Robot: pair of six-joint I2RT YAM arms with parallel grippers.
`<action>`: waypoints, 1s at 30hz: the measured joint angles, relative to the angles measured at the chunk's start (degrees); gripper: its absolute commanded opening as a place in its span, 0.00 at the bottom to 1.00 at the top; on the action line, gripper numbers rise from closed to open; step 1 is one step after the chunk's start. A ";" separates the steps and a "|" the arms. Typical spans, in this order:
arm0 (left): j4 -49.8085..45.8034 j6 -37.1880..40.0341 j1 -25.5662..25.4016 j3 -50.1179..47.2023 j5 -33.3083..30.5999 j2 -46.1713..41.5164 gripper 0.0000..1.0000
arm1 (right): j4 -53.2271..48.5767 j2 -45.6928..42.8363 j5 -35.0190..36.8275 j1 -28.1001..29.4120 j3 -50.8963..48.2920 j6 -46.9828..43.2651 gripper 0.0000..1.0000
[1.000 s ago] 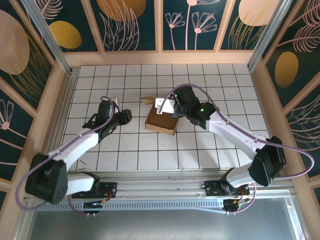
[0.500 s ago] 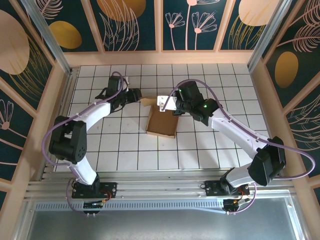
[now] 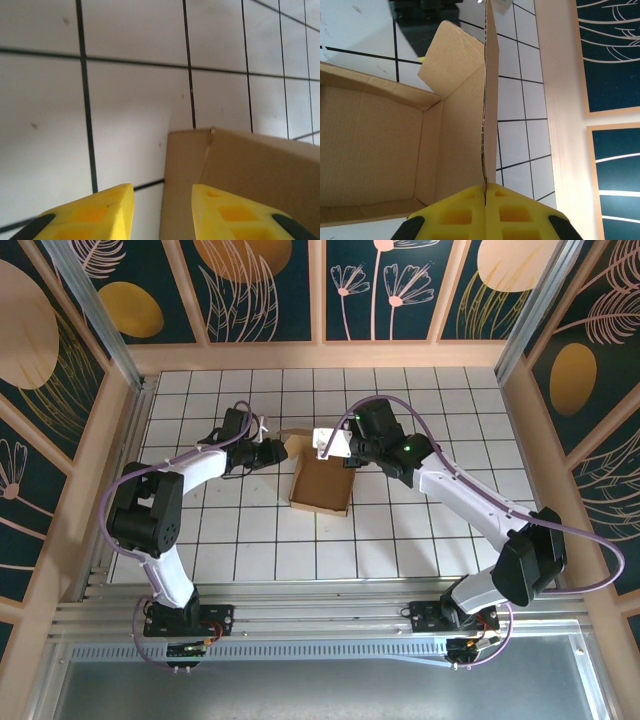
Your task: Fold the paper box
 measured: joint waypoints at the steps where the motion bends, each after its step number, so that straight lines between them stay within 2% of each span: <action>1: 0.07 -0.11 0.00 -0.24 0.96 0.00 0.36 | 0.11 0.07 0.02 0.00 0.09 0.00 0.06; 11: 4.44 -1.31 -0.04 -0.22 8.63 0.00 0.34 | 0.13 0.48 0.02 0.22 0.24 0.92 0.06; 17: 5.60 -1.53 -1.14 -0.28 10.01 0.44 0.34 | 0.15 0.48 0.02 0.74 0.22 1.31 0.06; 21: 6.82 -1.51 -1.66 -1.95 8.61 0.46 0.35 | 0.74 0.46 0.00 1.60 -0.68 1.36 0.06; 24: 6.73 -1.29 -1.68 -3.69 5.79 0.46 0.40 | 1.86 0.20 0.00 2.32 -3.28 1.46 0.06; 30: 5.92 -0.92 -1.68 -6.01 -0.63 -0.81 0.44 | 3.19 -1.88 0.44 3.67 -9.97 1.49 0.06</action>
